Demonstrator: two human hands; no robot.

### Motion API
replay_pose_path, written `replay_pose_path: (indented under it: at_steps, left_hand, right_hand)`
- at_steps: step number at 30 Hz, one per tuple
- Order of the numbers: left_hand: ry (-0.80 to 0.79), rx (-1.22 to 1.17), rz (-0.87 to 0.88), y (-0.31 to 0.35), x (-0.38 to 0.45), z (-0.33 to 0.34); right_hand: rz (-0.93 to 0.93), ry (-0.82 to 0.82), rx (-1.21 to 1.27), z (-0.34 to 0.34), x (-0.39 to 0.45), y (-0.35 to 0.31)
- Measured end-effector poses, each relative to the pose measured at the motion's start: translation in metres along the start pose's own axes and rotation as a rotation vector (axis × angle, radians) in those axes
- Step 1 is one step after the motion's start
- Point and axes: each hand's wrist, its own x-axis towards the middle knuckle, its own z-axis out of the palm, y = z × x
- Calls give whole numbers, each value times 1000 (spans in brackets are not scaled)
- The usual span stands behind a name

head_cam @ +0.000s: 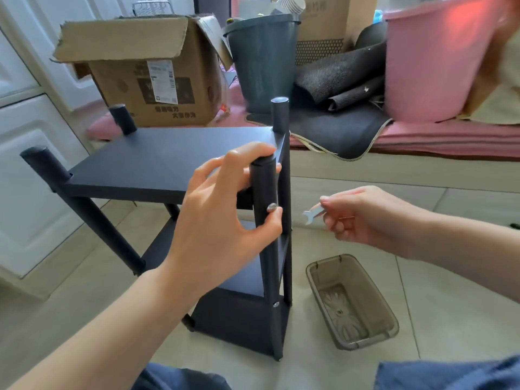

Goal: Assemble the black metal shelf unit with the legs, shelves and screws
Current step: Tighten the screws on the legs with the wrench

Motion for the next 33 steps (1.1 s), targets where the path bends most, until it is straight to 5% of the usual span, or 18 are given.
replay_pose_path:
  at_steps: [5,9,12,16,22,27,33]
  left_hand:
    - [-68,-27,-8,-3,-9,-17]
    - [-147,99,88,-12,-16,-35]
    - [1,95,83,-9,-23,-45]
    - [238,40,-90,2,-33,-50]
    - [-264,-393,-839,6,-32,-37]
    - [-99,-744,-886,14,-29,-23]
    - [18,-874,-884,19,-27,-11]
  right_hand:
    - [84,2,362,45,-15,-10]
    - [1,-34,351,56,-16,-2]
    - [-39,-48,336,51,-15,0]
    - [-34,-77,301,48,-13,0]
    - [-53,-168,210,55,-9,3]
    - [-24,-208,288,60,-7,5]
    - [-30,-225,284,59,-6,4]
